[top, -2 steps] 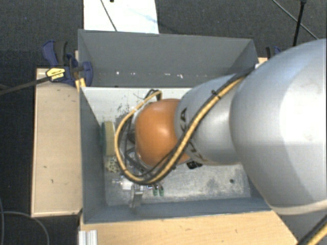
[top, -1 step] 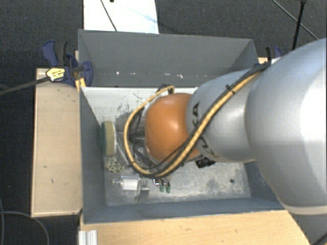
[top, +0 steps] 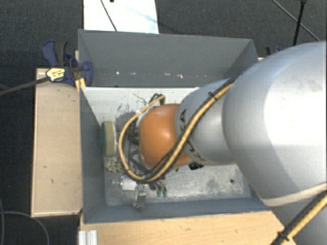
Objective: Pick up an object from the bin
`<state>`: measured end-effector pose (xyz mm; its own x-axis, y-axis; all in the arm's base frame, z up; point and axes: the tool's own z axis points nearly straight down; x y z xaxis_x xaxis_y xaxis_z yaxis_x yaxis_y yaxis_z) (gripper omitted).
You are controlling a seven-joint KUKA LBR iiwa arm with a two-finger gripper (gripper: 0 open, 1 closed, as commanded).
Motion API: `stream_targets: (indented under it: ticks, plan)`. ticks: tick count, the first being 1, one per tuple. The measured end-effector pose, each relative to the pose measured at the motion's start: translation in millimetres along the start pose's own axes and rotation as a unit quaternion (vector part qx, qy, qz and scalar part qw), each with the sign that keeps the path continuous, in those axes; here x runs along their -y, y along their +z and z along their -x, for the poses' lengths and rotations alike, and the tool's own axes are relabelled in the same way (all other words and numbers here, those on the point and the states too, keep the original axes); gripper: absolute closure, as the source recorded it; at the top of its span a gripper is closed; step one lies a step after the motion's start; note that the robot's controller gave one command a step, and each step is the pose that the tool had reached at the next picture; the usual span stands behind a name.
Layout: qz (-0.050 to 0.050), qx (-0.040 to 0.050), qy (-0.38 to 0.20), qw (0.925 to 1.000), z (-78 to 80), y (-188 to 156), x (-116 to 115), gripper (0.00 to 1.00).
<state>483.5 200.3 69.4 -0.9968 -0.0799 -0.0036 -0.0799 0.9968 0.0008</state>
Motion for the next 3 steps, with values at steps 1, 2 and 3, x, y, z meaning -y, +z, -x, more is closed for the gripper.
stream_targets:
  ticks: [1, 2, 3]
  plan:
    - [0.001, 0.0011, 0.004, 1.0000, 0.9, -1, 0, 0.00]
    - [0.001, 0.0003, 0.006, 1.0000, 0.3, 0, 0, 1.00]
    - [0.001, 0.0007, 0.009, 1.0000, 1.6, -32, -1, 1.00]
